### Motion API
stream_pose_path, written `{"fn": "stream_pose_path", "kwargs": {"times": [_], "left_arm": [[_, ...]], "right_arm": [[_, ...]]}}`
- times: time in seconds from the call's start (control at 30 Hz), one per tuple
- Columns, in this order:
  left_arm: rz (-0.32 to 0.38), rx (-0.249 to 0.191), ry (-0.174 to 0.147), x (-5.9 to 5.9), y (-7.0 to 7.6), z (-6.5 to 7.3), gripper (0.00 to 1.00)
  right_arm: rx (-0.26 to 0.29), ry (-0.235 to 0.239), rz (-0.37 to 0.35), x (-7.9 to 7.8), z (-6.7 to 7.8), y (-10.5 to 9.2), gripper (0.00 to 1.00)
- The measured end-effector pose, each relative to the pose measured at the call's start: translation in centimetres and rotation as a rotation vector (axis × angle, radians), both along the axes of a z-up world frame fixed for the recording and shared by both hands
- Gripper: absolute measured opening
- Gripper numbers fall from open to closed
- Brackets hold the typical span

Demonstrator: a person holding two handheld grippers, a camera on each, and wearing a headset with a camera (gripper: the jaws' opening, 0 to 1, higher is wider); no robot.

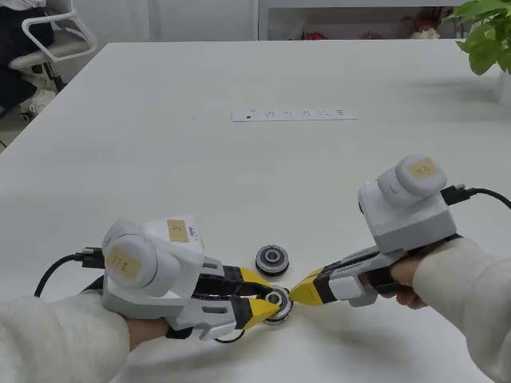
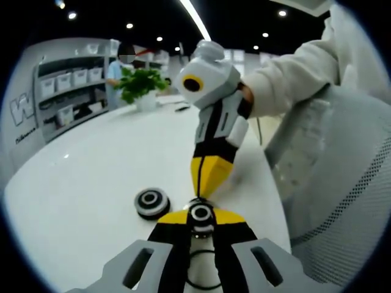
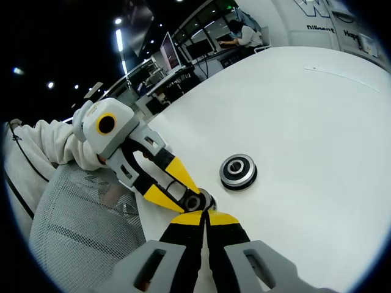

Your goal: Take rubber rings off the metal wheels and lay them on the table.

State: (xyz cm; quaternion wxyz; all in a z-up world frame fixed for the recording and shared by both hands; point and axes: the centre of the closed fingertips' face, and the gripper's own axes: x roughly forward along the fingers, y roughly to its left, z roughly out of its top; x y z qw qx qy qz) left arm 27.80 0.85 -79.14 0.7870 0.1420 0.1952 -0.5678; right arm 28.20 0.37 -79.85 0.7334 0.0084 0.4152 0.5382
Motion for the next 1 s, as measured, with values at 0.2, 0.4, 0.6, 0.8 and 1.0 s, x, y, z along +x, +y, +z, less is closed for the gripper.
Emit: {"fn": "stream_pose_path", "kwargs": {"times": [0.2, 0.4, 0.6, 0.8, 1.0], "left_arm": [[-0.004, 0.000, -0.001, -0.05, 0.00, 0.00, 0.14], [-0.005, -0.004, 0.001, -0.10, -0.01, -0.01, 0.14], [-0.005, -0.006, 0.001, -0.11, -0.01, -0.01, 0.14], [-0.005, -0.007, 0.000, -0.10, 0.01, -0.01, 0.14], [-0.005, -0.006, 0.000, -0.11, 0.01, 0.00, 0.14]], "right_arm": [[0.001, 0.002, 0.004, -0.18, 0.18, 0.18, 0.00], [0.001, 0.001, 0.011, -0.30, 0.28, 0.26, 0.00], [0.002, 0.003, 0.012, -0.24, 0.35, 0.28, 0.00], [0.003, 0.000, 0.016, -0.21, 0.40, 0.33, 0.00], [0.006, -0.004, 0.021, -0.13, 0.45, 0.41, 0.00]]}}
